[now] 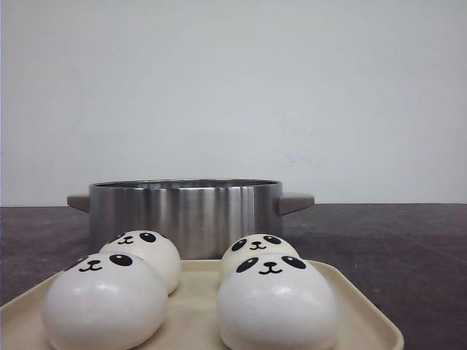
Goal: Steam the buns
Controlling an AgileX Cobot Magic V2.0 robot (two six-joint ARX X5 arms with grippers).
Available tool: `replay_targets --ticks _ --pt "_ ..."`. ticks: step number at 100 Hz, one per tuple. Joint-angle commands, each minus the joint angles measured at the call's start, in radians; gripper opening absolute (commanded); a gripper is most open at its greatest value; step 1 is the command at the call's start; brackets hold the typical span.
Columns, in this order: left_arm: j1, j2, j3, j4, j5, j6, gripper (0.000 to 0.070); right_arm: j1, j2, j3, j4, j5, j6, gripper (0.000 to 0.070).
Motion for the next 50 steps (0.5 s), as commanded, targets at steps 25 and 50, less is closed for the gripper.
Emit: replay_targets --ticks 25,50 --pt "-0.042 0.011 0.023 -0.111 0.006 0.002 0.0634 0.309 0.134 0.028 0.062 0.234 0.013 0.0499" --pt "-0.097 0.011 0.023 -0.124 0.006 -0.073 0.0634 0.409 0.446 0.255 -0.362 0.295 0.215 0.0499"
